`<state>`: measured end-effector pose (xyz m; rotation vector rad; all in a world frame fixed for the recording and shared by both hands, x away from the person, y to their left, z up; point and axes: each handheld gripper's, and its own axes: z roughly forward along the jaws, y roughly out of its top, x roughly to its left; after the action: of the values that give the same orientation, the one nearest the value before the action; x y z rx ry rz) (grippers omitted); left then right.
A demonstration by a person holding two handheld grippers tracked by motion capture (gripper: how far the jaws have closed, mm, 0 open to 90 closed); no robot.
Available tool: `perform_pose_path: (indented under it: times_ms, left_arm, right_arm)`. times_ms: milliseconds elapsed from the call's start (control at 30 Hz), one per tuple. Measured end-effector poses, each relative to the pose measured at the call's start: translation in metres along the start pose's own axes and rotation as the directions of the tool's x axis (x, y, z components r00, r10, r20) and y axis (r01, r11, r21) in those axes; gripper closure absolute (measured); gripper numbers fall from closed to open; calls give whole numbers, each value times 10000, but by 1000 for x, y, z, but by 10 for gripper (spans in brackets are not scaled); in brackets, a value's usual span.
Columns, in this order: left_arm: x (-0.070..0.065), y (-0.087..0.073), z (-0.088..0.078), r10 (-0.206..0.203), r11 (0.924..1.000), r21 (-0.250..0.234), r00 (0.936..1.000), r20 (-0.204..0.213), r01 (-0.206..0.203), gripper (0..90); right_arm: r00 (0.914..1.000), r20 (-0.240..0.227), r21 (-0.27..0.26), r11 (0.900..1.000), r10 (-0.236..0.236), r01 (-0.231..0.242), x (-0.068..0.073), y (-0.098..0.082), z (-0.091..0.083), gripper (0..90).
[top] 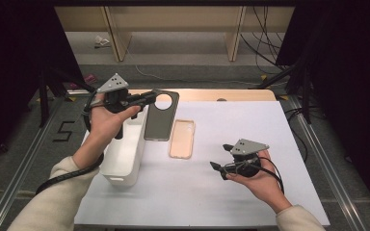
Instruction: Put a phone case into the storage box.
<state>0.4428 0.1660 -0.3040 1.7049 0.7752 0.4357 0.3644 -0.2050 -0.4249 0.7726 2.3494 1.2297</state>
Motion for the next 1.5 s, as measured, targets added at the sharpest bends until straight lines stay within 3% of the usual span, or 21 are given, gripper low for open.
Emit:
perform_pose_path:
  times_ms: [400, 767, 1033, 1500]
  left_arm:
    - [18, 3, -17, -292, 9993, -262, 9990, -329, 283, 817]
    - [33, 2, -29, -487, 9983, -359, 9969, -613, 466, 816]
    - [43, 2, -35, -496, 9981, -398, 9957, -784, 465, 816]
    - [63, 0, -43, -489, 9977, -507, 9938, -1001, 440, 816]
  right_arm:
    - [9998, 196, -131, 9999, 107, -104, -4, -1, -1, 232]
    - [9976, 369, -372, 9977, 581, -567, -13, -6, -9, 178]
    - [9940, 517, -497, 9943, 964, -938, -20, -11, -17, 169]
    - [9927, 552, -559, 9930, 1074, -1043, -22, -12, -17, 168]
